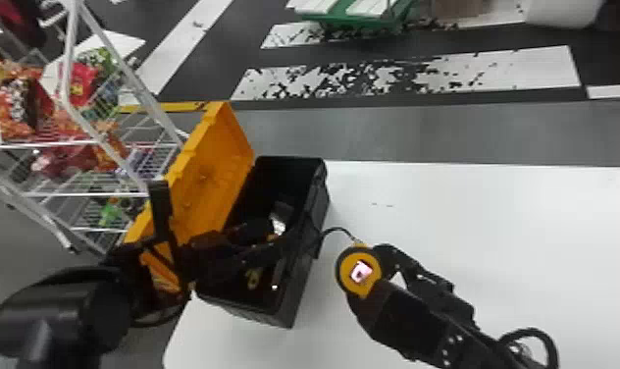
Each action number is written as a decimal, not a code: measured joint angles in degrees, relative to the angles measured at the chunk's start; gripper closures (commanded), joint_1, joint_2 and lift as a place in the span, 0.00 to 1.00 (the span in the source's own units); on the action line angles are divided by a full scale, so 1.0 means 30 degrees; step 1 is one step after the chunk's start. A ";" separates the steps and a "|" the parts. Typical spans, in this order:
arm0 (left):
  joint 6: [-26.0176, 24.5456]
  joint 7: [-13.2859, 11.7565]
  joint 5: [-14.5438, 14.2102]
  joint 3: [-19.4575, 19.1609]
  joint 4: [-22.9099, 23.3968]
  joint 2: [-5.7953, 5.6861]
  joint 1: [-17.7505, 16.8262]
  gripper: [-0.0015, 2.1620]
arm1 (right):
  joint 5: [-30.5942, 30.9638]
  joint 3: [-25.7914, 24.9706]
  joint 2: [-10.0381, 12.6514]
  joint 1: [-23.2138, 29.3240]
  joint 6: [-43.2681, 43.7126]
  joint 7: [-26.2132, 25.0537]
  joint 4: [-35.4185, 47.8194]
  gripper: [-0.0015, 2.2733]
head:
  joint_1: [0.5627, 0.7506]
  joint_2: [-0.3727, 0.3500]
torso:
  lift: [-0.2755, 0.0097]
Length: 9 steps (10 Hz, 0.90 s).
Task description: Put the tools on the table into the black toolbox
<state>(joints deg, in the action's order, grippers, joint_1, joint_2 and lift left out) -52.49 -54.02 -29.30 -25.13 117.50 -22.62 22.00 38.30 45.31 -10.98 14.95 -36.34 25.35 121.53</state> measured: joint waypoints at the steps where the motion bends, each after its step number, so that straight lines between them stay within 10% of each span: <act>1: -0.0724 -0.0703 0.0006 0.0037 0.0002 -0.0235 -0.0234 0.03 | -0.0038 -0.0135 -0.0035 -0.0001 0.0309 0.0083 -0.0005 0.99 | 0.70 1.00 | 0.83; 9: -0.2347 -0.1618 0.0851 0.2796 0.0532 -0.0140 -0.0963 0.03 | -0.0307 -0.0272 0.0025 -0.0398 0.1339 0.0343 -0.0065 0.99 | 0.70 1.00 | 0.83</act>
<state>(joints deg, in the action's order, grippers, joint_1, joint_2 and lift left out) -59.54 -58.88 -26.74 -16.74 119.10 -23.04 19.11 37.38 44.49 -10.91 13.75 -32.32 26.38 121.33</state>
